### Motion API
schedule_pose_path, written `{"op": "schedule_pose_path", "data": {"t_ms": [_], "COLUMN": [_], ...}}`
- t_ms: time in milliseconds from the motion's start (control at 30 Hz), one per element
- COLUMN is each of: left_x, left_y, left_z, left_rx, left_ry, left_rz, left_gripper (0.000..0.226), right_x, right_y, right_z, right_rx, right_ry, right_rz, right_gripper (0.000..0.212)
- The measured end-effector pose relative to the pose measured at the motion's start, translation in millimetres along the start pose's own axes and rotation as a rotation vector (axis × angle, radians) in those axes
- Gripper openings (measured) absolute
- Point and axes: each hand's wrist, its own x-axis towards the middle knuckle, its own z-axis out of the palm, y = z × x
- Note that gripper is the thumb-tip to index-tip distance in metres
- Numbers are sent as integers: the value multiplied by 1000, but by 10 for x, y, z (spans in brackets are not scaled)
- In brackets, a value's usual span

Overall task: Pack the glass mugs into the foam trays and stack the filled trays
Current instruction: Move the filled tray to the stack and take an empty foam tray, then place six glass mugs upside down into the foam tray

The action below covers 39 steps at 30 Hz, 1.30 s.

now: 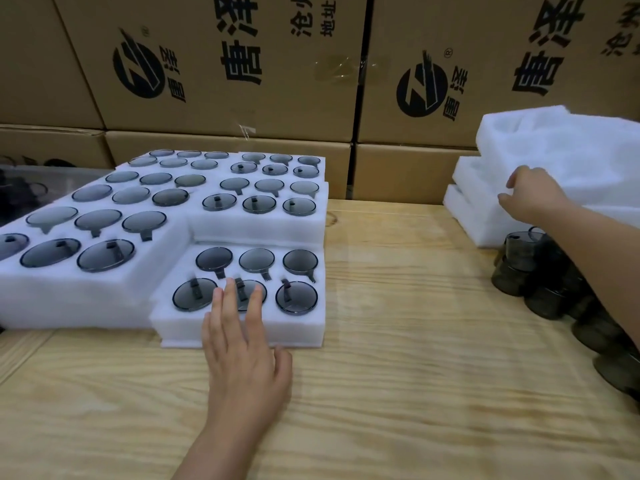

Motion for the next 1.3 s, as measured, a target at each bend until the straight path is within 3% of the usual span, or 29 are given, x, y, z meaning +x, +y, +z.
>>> {"op": "schedule_pose_path", "data": {"t_ms": [200, 367, 567, 733, 900, 1000, 1100, 1200, 1300], "left_x": [8, -9, -5, -14, -103, -185, -202, -196, -172], "left_y": [-17, -18, 13, 65, 70, 96, 106, 116, 111], "left_z": [28, 43, -6, -112, -170, -201, -154, -109, -100], "left_rx": [-9, -23, -80, -297, -617, -912, -1075, -1067, -1035], "left_ry": [20, 13, 14, 107, 179, 63, -110, -335, -357], "left_rz": [2, -7, 2, 149, 248, 67, -60, 1, 35], "left_gripper": [70, 74, 70, 61, 56, 46, 43, 51, 55], "right_x": [-64, -310, -1047, -2185, -3116, -3210, -3187, -3165, -3136], "right_y": [0, -91, -390, -529, -477, -331, -197, -96, 26], "right_z": [-13, -190, -428, -260, 117, 154, 127, 111, 62], "right_rx": [-24, 108, 386, 632, 672, 793, 960, 1007, 966], "right_ry": [-14, 201, 372, 377, 504, 345, 189, 119, 106], "right_rz": [43, -91, -219, -248, -217, -236, -177, -151, -124], "right_gripper": [29, 30, 18, 44, 31, 21, 25, 25, 21]}}
